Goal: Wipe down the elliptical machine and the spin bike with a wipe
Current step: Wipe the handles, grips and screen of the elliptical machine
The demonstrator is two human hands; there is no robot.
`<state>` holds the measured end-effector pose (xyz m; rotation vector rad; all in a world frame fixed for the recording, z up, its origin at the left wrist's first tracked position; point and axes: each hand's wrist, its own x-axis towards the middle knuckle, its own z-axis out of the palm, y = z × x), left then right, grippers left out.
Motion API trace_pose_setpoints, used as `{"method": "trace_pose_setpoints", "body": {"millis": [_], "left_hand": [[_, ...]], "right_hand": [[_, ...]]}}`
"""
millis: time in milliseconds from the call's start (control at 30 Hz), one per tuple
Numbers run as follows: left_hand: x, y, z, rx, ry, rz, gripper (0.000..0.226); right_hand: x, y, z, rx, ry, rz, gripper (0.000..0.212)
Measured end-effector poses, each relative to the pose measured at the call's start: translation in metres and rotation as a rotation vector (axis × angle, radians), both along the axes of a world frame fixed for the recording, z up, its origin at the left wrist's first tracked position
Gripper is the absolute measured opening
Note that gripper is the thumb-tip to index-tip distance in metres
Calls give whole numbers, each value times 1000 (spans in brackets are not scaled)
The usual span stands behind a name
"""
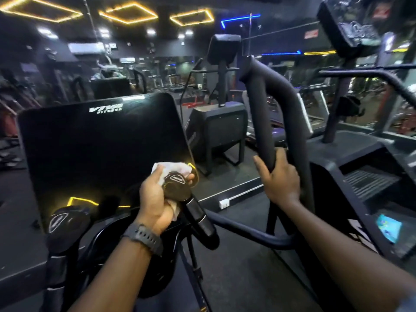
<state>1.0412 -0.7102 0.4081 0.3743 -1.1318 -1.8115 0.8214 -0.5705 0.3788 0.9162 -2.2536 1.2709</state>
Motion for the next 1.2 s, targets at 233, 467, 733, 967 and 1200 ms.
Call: {"method": "trace_pose_setpoints", "body": {"millis": [233,467,733,967,1200], "left_hand": [[4,-11,30,-173,-222,31,13],[-47,1,115,-31,-276,-240,50],[-174,9,197,-49,-176,-139,26],[-202,35,181,-862,-495,387,42],[-212,4,214,-895,-427,80,34]], "right_hand": [[1,3,3,34,-9,8,48],[3,8,5,17,-22,64,48],[-4,5,1,43,-25,67,45],[-7,3,-1,13,1,55,46],[-4,4,0,-8,0,40,48]]}}
